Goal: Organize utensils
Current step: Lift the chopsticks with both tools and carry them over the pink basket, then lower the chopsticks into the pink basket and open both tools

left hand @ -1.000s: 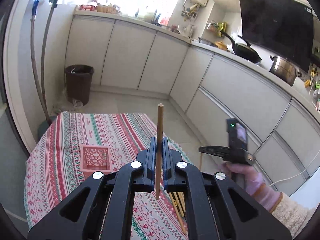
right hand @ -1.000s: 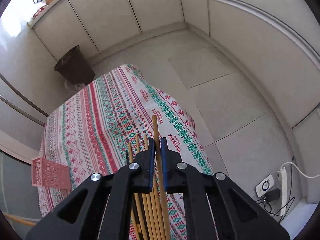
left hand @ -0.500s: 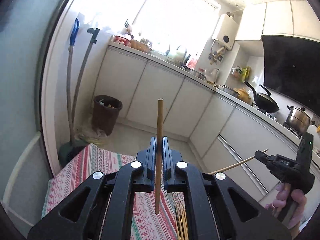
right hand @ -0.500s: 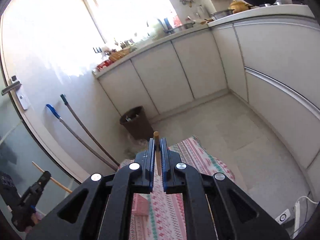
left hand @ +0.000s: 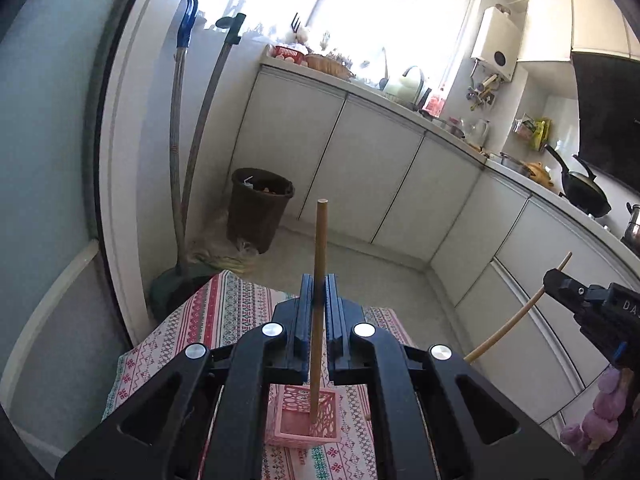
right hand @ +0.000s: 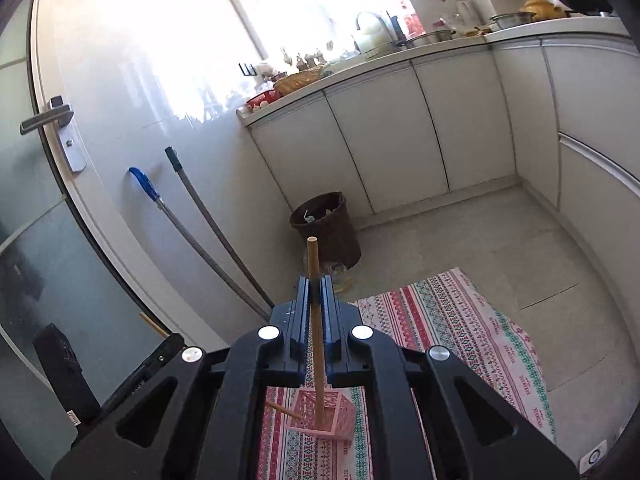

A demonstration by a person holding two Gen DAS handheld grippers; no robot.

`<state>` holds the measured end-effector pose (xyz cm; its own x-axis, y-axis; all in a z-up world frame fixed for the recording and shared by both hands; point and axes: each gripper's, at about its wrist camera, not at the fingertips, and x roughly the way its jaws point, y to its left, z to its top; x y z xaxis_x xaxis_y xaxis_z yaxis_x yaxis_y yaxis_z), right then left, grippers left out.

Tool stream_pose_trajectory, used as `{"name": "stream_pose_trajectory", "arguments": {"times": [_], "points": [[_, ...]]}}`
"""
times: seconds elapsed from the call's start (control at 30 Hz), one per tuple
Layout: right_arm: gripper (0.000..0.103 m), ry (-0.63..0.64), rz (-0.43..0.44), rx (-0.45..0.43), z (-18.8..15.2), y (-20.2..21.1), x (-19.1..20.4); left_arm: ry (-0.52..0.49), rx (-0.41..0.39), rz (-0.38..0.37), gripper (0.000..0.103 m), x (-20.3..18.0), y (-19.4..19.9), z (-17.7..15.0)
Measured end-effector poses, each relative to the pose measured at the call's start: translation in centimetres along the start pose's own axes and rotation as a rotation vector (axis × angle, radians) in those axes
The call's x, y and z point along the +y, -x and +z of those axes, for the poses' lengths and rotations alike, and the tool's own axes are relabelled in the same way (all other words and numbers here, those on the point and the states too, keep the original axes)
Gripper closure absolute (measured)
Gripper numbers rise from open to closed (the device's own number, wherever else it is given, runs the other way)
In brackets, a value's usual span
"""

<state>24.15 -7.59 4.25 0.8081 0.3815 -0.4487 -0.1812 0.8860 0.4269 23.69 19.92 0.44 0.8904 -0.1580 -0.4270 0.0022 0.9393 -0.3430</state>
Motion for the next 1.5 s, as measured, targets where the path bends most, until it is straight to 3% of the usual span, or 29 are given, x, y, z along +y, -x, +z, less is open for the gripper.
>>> {"name": "stream_pose_trajectory", "arguments": {"times": [0.13,0.4,0.6,0.77,0.83,0.97,1.0,1.03,1.07,1.2,1.23,1.33,1.4,1.5], "points": [[0.097,0.011,-0.011,0.041,-1.3,-2.3,0.6,0.007,0.066,0.001,0.086,0.4,-1.8,-1.1],[0.097,0.032,-0.044,0.081,-2.8,-4.9,1.2,0.072,-0.023,-0.047,0.078,1.5,2.5,1.0],[0.092,0.025,-0.027,0.122,-4.5,-7.9,1.4,0.033,-0.044,-0.052,0.073,0.3,3.4,1.2],[0.080,0.050,-0.079,0.127,-5.0,-7.2,1.1,0.010,-0.009,-0.060,0.069,-0.4,3.0,1.1],[0.063,0.037,-0.109,0.109,-4.8,-5.7,0.0,0.001,0.010,-0.062,0.068,-0.9,2.9,0.8],[0.047,0.036,-0.214,0.109,-5.4,-2.6,-3.5,-0.049,0.063,-0.100,0.058,-3.1,2.8,-0.5],[0.034,0.029,-0.248,0.120,-6.0,-1.7,-4.8,-0.065,0.076,-0.108,0.054,-3.8,2.8,-0.9],[0.024,0.017,-0.280,0.128,-6.5,-1.0,-6.1,-0.083,0.096,-0.122,0.045,-4.7,2.7,-1.5],[0.023,-0.001,-0.307,0.141,-7.2,-0.3,-7.5,-0.093,0.112,-0.135,0.034,-5.3,2.7,-2.0],[0.012,-0.135,-0.352,0.299,-9.5,0.7,-14.1,-0.146,0.193,-0.187,0.015,-8.7,1.6,-4.7],[0.012,-0.180,-0.369,0.340,-10.1,0.9,-15.9,-0.173,0.239,-0.197,0.006,-9.8,0.9,-5.7],[0.011,-0.289,-0.408,0.417,-11.6,1.6,-20.2,-0.244,0.405,-0.219,0.007,-12.4,-2.1,-9.5],[0.011,-0.348,-0.426,0.456,-12.4,2.0,-22.7,-0.258,0.491,-0.187,0.007,-13.4,-4.4,-11.8],[0.010,-0.467,-0.429,0.465,-13.4,2.8,-25.9,-0.254,0.692,-0.151,0.007,-14.5,-9.4,-15.4]]}}
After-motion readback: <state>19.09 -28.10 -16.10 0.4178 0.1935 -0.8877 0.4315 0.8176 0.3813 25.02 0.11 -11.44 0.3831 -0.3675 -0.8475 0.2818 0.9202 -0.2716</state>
